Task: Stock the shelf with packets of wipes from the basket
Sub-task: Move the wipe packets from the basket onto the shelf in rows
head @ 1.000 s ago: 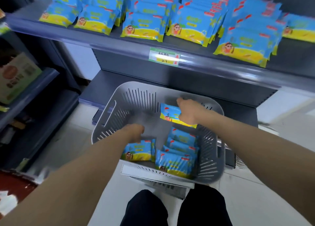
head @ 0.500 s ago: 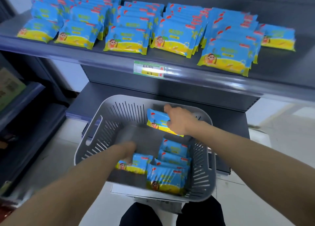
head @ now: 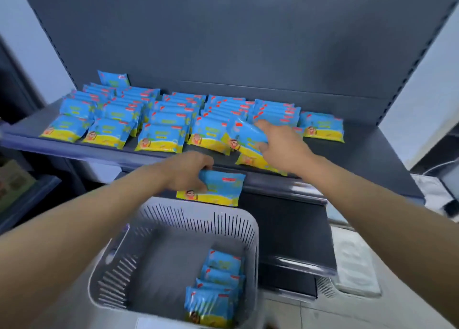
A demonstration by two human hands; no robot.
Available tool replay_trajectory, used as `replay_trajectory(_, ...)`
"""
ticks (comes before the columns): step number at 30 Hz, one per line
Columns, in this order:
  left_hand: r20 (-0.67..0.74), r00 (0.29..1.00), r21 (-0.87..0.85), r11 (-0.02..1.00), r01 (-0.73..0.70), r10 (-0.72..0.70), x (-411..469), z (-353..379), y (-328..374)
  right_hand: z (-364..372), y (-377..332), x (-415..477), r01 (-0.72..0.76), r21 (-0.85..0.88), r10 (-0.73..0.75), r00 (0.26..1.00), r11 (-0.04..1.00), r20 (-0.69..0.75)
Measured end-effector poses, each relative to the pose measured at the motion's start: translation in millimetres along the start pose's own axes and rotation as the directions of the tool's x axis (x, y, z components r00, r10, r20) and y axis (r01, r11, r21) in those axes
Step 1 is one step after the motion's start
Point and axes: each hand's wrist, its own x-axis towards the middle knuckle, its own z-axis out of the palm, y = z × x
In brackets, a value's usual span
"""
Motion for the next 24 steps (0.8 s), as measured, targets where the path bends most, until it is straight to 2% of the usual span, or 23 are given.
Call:
replay_trajectory(4,-0.182,0.982,-0.107,0.992,-0.067,0.046,23,-38,51,-40,62,4,-0.141,-0.019,0.140,0.988,0.990,-0.061)
replay_trajectory(8,-0.238,0.963,-0.120,0.980,-0.160,0.128,58,-49,98,-59,134,8,-0.247,-0.104,0.244,0.969,0.963,-0.042)
replay_trajectory(12,-0.210,0.965,-0.114,0.976,-0.186,0.159,100,-47,139,-57,191,15,-0.223,-0.234,0.260,0.955,0.946,0.143)
replay_trajectory(15,-0.196,0.968,-0.117,0.976,-0.184,0.159,130,-43,163,-53,223,23,-0.173,-0.310,0.244,0.947,0.935,0.207)
replay_trajectory(21,-0.189,0.974,-0.148,0.976,-0.158,0.129,179,-38,189,-43,271,60,-0.088,-0.180,0.139,0.946,0.980,0.292)
replay_trajectory(24,-0.157,0.981,-0.116,0.984,-0.136,0.117,199,-37,197,-36,284,80,-0.077,-0.188,0.133,0.942,0.979,0.307)
